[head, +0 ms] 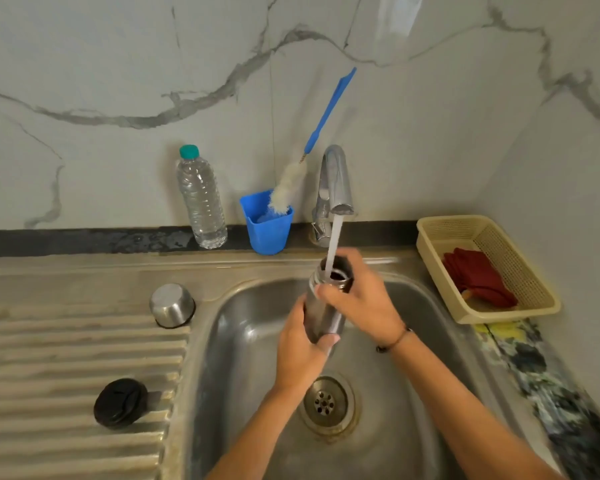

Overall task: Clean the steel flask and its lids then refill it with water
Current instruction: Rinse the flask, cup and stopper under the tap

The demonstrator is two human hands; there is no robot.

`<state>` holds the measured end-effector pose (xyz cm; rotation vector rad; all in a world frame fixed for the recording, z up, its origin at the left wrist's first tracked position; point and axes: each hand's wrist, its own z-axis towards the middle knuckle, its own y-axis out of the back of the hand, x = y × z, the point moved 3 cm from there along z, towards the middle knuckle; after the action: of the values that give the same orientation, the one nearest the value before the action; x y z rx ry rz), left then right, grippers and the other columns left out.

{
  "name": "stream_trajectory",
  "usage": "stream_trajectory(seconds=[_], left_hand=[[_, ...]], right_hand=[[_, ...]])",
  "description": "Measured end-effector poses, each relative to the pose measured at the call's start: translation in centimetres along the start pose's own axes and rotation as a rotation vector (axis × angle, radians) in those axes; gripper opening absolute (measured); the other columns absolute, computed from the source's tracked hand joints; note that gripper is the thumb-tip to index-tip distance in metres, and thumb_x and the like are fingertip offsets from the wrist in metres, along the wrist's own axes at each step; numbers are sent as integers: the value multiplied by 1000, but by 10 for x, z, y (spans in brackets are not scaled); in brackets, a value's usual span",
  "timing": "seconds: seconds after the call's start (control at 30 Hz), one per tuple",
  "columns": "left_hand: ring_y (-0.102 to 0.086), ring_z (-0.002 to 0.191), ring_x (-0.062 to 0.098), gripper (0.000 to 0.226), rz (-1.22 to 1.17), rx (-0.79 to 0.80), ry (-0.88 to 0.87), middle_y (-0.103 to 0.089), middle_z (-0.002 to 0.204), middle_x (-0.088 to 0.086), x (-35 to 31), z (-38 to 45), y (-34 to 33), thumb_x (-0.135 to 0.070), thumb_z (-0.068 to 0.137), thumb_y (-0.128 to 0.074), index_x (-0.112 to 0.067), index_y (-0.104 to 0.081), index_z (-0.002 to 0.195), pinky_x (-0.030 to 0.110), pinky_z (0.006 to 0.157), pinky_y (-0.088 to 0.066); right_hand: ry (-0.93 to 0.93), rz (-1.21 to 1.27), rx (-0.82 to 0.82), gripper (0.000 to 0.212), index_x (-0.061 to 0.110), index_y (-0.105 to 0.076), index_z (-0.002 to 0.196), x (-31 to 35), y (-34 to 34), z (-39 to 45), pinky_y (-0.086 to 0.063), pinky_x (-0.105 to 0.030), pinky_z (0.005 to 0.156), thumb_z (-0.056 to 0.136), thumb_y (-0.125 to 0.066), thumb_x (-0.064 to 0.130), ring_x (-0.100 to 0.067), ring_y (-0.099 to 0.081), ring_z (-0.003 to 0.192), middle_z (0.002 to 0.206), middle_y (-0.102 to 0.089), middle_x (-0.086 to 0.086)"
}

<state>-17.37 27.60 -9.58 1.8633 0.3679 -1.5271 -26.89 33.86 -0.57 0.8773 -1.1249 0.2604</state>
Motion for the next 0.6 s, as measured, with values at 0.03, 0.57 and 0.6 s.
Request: stream_trajectory(seconds=[0.03, 0.57, 0.6], left_hand=[[-51, 117, 0, 70, -6, -34, -43, -53, 127, -16, -1, 5, 1, -18, 78, -76, -24, -41, 138, 18, 97, -42], [-59, 113, 4, 70, 90, -51, -91, -60, 125, -10, 11, -4, -2, -23, 81, -74, -19, -40, 143, 17, 95, -46], [-62, 109, 8, 68, 130, -31, -49, -64, 120, -7, 11, -6, 0, -23, 80, -75, -19, -43, 140, 14, 91, -47]], right_hand=[[37, 3, -45, 43, 20, -46, 115, 3, 3, 2, -50, -16, 71, 79, -69, 16, -4, -60, 85, 94, -59, 12], [-64, 45, -111, 40, 22, -50, 112, -15, -1, -11, -55, -27, 77, 78, -70, 16, -5, -63, 85, 91, -63, 5], [-126, 25, -70, 40, 21, -50, 111, -18, -7, -14, -56, -36, 77, 77, -70, 19, -9, -64, 82, 88, -64, 3]])
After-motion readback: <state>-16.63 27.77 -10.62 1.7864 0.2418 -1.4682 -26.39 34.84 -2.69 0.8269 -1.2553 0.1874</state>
